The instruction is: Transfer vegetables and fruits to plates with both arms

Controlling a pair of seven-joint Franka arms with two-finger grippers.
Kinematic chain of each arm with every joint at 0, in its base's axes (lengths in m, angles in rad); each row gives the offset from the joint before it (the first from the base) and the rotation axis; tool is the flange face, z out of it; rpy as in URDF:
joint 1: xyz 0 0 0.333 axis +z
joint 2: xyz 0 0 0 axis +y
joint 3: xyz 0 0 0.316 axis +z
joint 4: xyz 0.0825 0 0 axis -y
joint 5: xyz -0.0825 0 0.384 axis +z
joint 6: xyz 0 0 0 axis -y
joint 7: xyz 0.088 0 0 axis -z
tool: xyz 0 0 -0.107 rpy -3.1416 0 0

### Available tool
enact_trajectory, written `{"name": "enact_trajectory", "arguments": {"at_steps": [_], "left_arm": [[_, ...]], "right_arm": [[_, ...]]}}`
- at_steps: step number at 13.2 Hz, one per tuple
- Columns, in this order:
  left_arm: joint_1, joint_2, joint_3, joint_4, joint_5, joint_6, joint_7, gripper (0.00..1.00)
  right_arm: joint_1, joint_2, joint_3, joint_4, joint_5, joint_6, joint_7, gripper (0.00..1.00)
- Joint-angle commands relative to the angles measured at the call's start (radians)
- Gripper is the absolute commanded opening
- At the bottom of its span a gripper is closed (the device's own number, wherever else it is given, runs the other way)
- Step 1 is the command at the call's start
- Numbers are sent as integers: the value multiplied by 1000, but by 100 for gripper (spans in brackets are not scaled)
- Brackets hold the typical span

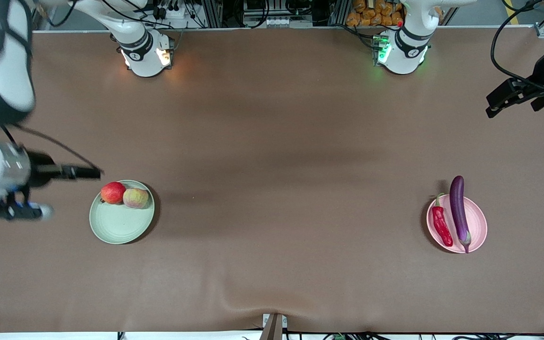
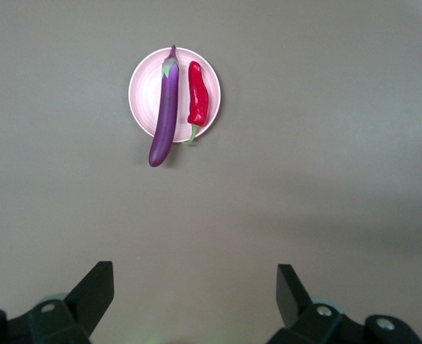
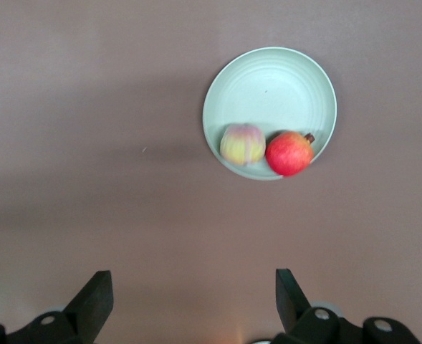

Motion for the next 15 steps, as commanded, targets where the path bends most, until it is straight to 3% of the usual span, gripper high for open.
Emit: {"name": "enact_trajectory", "arguments": {"at_steps": [1,6,12,15], "left_arm": [[26,-34,1,-17,-34,-19,23,100],[26,-36,-2,0,-34,-21,11,100],[24,-42,-8,-1,-34,-36,19,100],[23,-46,-22,3,-33,-35,9,100]], "right_arm": [[7,-160,-7,-110,-15,-1,-23,100],[-21,-456,-38,-374,-29,56,-31,100],[-28,-525,-47,-481,-81,115,-66,100],[-24,-516,-47,-500,-88,163,-66,100]]}}
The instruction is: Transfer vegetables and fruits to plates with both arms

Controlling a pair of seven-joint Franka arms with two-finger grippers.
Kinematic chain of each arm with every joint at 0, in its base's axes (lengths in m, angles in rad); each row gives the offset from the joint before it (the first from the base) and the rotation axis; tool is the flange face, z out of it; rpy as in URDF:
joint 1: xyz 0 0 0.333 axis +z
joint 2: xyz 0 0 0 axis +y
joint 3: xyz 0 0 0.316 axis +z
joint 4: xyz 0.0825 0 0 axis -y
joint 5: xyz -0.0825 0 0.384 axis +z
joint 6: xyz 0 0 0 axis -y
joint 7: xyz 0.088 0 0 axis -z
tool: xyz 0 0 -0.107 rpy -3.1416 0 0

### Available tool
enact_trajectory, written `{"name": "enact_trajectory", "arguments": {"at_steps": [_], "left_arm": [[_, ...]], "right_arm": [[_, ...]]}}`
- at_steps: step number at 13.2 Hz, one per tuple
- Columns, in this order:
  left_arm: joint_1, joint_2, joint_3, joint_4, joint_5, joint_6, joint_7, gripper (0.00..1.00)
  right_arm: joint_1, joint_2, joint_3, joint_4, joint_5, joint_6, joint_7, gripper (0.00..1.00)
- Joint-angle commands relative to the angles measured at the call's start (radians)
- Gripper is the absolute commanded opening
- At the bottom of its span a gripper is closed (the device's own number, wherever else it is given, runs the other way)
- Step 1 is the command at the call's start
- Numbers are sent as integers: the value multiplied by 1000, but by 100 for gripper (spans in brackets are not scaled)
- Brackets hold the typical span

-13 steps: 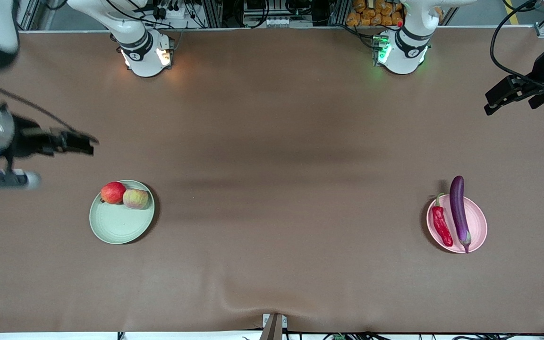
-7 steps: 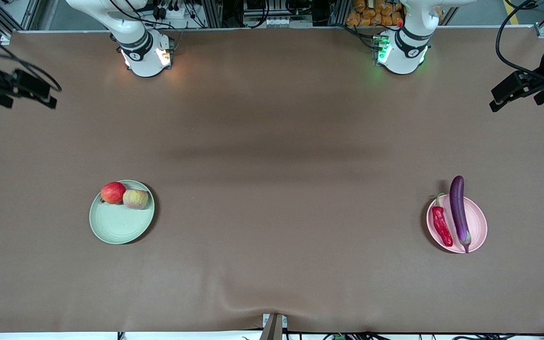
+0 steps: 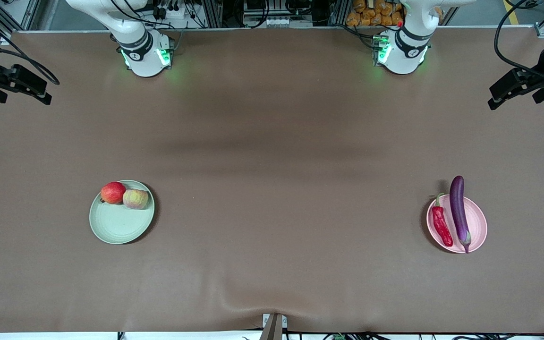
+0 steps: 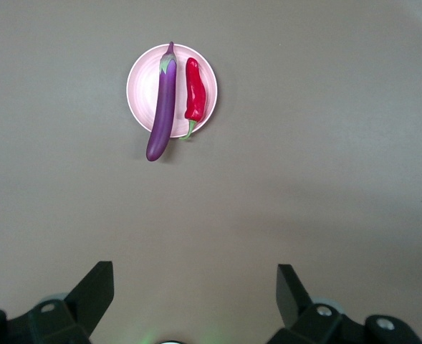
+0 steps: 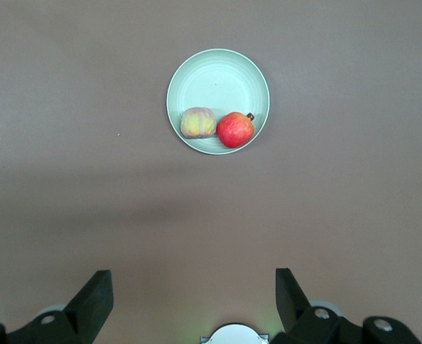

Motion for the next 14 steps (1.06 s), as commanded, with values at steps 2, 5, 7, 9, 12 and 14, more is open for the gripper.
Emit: {"name": "enact_trajectory", "arguments": {"at_steps": [2,5,7,9,12,14], "left_arm": [[8,-21,-7,4,-19,-18,22,100],[2,-14,-7,27,-16,-20,19,100],[-2,-14,-10,25,-18,-27,17,100],[-2,-14,-10,25,-18,-40,19,100],[0,-14,-10,24,-18,-40,19,100],[2,-14,-10,24,-19,-44,19,100]], "right_arm": [[-14,-37,5,-69,-27,59,-24,100],[-14,-34,2,-70,-59,79,-76,100],[-14,-33,-18,-70,-54,80,-78,100],[-14,-31,-20,-70,-51,82,-78,100],[-11,-28,-18,-70,-51,80,-76,100],[-12,-28,-18,-69,-50,80,-76,100]]}}
